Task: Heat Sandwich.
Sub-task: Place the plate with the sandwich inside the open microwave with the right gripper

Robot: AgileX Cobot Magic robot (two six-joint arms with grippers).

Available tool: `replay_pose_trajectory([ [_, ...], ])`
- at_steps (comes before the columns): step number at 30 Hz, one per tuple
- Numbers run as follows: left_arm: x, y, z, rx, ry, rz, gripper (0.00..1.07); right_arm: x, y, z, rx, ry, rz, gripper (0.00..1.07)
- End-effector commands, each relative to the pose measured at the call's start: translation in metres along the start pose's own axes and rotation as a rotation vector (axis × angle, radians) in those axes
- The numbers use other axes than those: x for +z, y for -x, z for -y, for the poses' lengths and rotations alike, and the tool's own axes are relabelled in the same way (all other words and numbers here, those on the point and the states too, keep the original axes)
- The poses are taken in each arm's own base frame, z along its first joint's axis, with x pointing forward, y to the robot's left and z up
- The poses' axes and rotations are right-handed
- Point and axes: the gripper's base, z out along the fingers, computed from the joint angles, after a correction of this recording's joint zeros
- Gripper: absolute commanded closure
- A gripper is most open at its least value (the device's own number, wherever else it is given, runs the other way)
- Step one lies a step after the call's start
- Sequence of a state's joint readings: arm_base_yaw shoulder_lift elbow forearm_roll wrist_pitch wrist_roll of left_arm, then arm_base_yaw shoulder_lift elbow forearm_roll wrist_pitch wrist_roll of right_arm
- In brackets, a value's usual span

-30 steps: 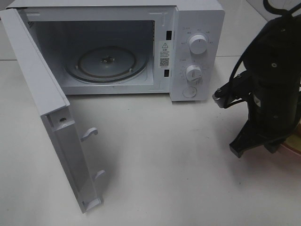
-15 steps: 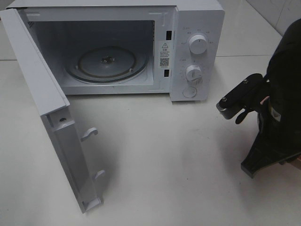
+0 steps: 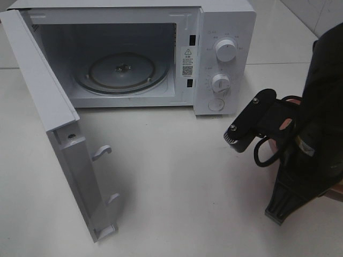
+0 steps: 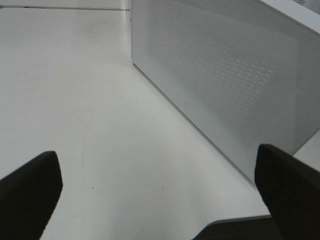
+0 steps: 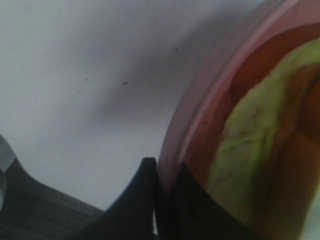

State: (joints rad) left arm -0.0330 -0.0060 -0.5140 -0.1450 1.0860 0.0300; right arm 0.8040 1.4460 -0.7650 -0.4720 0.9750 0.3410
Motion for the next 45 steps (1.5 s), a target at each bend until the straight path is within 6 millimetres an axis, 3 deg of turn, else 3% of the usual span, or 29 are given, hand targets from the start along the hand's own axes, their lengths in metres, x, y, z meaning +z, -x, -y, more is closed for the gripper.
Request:
replay_pose_trajectory([
  [1,-0.002,0.000,0.001,-0.001,0.000,0.029,0.09,-0.010,-0.002,-0.006,-0.094,-0.056,0.042,1.07],
  [16,-0.002,0.000,0.001,-0.001,0.000,0.029,0.09,-0.024,0.000,-0.032,-0.391,-0.114,0.127,1.07],
  [35,-0.002,0.000,0.001,-0.001,0.000,0.029,0.09,-0.026,0.012,-0.041,-0.711,-0.095,0.277,1.05],
  [45,-0.002,0.000,0.001,-0.001,0.000,0.029,0.09,-0.028,0.016,-0.043,-0.972,-0.132,0.322,1.04],
])
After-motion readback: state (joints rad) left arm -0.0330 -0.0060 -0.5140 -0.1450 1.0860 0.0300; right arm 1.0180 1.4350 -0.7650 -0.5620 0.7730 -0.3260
